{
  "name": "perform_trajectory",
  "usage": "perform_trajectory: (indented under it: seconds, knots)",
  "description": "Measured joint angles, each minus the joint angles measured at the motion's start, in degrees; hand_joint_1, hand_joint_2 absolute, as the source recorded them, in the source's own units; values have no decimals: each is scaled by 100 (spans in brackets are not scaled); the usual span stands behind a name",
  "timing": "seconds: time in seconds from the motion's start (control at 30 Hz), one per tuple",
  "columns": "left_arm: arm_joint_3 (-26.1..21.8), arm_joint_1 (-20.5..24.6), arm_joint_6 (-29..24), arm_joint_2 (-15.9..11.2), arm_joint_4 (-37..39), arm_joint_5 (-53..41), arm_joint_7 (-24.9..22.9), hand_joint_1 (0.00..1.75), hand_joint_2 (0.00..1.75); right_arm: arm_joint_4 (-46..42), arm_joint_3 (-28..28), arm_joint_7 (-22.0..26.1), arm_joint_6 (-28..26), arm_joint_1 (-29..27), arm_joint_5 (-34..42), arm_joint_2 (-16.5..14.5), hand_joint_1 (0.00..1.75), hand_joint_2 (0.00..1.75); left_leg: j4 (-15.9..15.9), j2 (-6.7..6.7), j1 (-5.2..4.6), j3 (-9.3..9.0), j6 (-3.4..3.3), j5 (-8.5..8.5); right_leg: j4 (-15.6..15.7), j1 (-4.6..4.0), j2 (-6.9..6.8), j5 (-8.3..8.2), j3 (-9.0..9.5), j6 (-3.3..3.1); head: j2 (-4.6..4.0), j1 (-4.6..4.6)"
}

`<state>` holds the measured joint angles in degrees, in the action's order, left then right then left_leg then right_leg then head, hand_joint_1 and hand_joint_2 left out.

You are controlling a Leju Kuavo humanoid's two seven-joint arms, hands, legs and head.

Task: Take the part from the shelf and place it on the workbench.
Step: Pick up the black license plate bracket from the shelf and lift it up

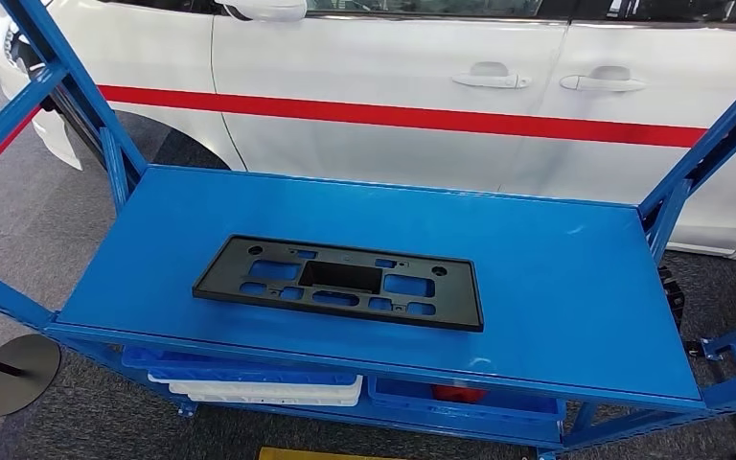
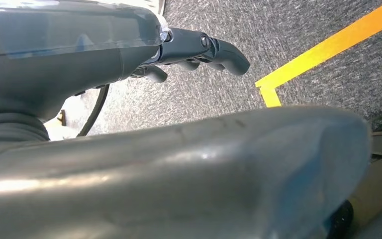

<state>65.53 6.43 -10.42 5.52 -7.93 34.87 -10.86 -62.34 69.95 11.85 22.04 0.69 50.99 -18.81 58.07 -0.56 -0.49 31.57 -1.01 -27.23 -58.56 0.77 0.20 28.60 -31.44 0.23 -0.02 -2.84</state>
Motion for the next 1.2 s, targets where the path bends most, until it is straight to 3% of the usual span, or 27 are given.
perform_trajectory:
  seconds: [0.7, 0.9, 1.2]
  knots:
    - [174, 3, 189, -80, 0, 21, 62, 0, 0, -874, -668, 63, 1355, -506, 1563, -31, 0, 0, 0, 0, 0, -1, 1, -1, 0, 0, 0, 1, 1, 1, 0, 0]
    - [281, 13, 249, -89, 0, -23, 57, 0, 0, -1061, -702, -229, 1742, -518, 1814, -28, 0, 0, 0, 1, 0, 0, 1, -1, 0, 0, 1, 0, 1, 1, 0, 0]
    - [407, 77, 281, -47, 0, -44, 55, 0, 0, -1627, -632, -412, 1659, -140, 2159, 218, 0, 0, 5, 3, -2, -6, -1, 0, 1, 2, 3, -4, 5, 7, 0, 0]
